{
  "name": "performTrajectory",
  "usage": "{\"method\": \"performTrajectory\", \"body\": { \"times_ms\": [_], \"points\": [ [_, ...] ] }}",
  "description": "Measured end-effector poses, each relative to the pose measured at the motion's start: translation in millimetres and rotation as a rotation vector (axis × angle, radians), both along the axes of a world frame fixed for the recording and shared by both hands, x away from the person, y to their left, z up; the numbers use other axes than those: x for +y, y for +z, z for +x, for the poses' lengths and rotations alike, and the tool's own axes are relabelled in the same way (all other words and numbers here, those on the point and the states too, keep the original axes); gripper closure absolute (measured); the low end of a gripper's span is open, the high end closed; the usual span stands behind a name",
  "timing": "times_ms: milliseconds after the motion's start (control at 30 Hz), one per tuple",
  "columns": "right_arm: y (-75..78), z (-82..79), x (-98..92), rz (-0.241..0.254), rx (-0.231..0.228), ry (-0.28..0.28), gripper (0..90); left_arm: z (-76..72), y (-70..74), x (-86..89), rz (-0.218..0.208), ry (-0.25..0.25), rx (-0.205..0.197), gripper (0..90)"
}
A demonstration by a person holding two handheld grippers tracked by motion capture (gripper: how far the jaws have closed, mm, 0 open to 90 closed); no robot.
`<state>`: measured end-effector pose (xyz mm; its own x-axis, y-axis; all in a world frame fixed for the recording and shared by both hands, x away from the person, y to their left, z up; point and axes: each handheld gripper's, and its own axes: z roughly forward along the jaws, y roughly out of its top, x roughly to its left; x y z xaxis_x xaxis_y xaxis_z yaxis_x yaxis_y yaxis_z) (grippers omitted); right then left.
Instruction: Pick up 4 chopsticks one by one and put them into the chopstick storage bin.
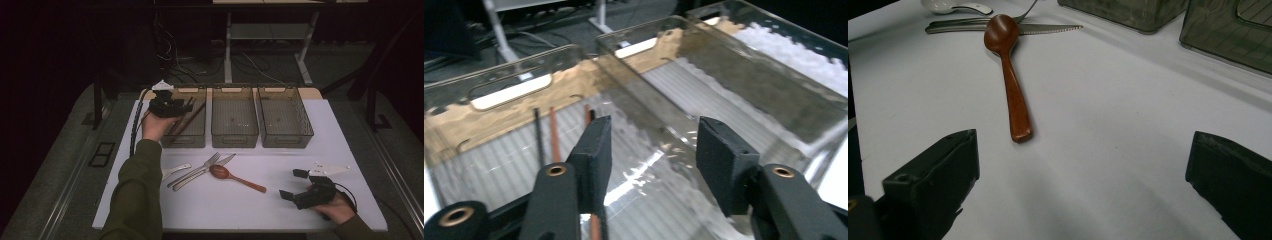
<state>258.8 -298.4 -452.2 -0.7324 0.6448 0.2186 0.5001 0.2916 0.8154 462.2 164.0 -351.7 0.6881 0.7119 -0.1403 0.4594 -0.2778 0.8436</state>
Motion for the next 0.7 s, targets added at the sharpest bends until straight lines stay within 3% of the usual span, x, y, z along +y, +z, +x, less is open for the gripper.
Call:
{"method": "performTrajectory", "body": {
  "times_ms": [267, 400, 700],
  "points": [
    [0.1, -0.2, 0.2, -0.001, 0.0, 0.002, 0.6, -23.3, 6.9, -6.2, 0.005, -0.052, -0.02, 39.2],
    [0.2, -0.3, 0.3, 0.0, -0.001, 0.003, 0.6, -36.6, 7.3, -7.3, -0.021, -0.077, -0.024, 36.8],
    [0.0, -0.2, 0.8, -0.002, 0.001, 0.001, 0.6, -67.7, 4.3, -9.9, 0.01, -0.134, -0.03, 31.1]
  ]
}}
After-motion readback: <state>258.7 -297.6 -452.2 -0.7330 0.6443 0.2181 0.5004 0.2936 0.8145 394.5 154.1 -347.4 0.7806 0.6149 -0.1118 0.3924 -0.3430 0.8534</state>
